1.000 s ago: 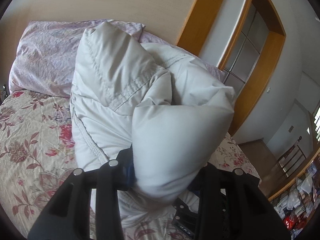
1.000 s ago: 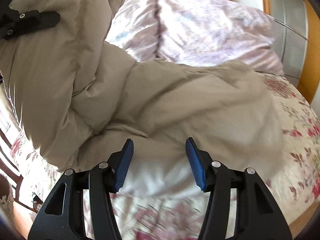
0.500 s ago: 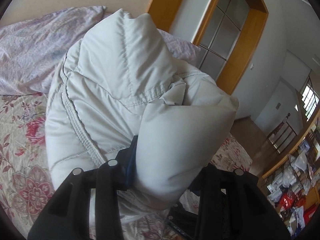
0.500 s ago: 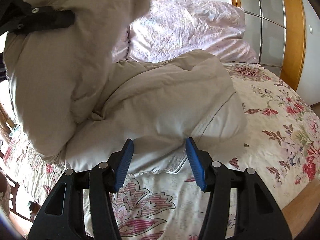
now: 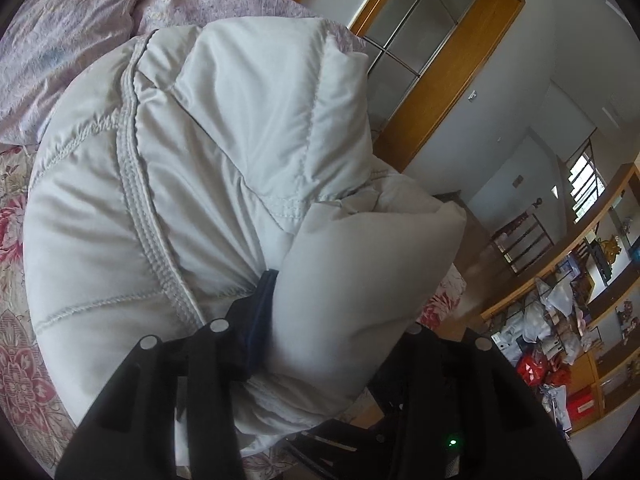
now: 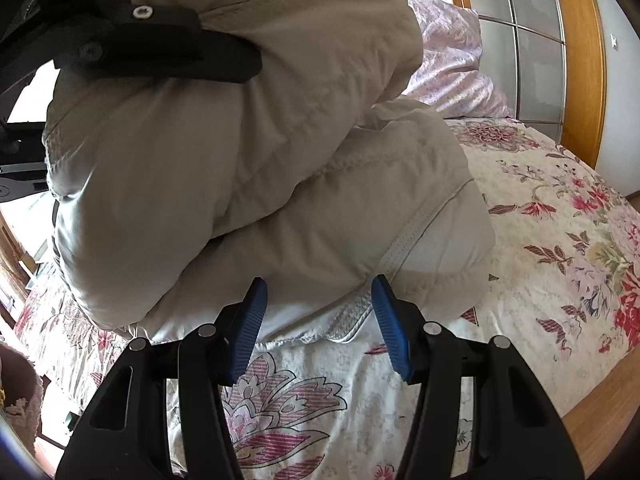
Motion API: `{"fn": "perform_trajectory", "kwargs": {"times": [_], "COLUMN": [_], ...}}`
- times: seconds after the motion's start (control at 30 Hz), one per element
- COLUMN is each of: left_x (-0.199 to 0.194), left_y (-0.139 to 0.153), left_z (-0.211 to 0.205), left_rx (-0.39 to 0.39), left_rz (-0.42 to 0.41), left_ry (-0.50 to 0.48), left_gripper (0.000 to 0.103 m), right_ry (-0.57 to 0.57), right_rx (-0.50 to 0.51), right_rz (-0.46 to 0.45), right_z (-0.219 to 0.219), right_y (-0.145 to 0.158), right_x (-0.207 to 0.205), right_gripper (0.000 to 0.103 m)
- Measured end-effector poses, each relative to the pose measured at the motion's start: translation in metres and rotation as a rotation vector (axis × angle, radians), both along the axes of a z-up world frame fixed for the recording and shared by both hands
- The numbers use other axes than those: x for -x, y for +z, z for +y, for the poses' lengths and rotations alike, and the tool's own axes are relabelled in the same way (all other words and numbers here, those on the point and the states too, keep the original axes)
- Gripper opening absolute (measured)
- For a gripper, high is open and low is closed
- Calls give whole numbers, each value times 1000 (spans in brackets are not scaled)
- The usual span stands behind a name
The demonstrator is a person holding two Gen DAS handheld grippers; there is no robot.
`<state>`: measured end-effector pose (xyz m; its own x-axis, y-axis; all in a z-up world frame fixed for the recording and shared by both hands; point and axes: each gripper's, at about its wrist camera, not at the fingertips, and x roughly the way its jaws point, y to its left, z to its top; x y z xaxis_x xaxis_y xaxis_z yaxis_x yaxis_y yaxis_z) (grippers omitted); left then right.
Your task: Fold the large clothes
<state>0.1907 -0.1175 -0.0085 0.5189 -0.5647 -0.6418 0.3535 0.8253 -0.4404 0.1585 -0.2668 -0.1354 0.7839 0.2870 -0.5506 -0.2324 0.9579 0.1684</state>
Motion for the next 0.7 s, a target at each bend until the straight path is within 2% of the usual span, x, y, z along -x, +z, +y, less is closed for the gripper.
{"fn": "perform_trajectory", "kwargs": {"times": [0.17,0.27,0.4,0.53,0.7], "left_x": [-1,4,15,19,21], "left_y": [6,9,14,24,29], "left_z": [6,4,7,23,50], "left_rx": [69,61,97,158,260], "left_rz": [-6,-17,-9,-4,20], "left_ry": [-19,-26,-29,-20,-8], "left_gripper": [65,68,71,77,78], "right_ry": [-4,-8,-9,-15,-20], "right_rx": [0,4,5,7,15], "right_rz": [9,11,17,20,22], "right_z": [1,1,0,1,1], "right_y": [-2,-3,-4,-5,-6], "right_x": [-1,-2,-3,-5,-5], "right_gripper": [57,57,57,57,57]}}
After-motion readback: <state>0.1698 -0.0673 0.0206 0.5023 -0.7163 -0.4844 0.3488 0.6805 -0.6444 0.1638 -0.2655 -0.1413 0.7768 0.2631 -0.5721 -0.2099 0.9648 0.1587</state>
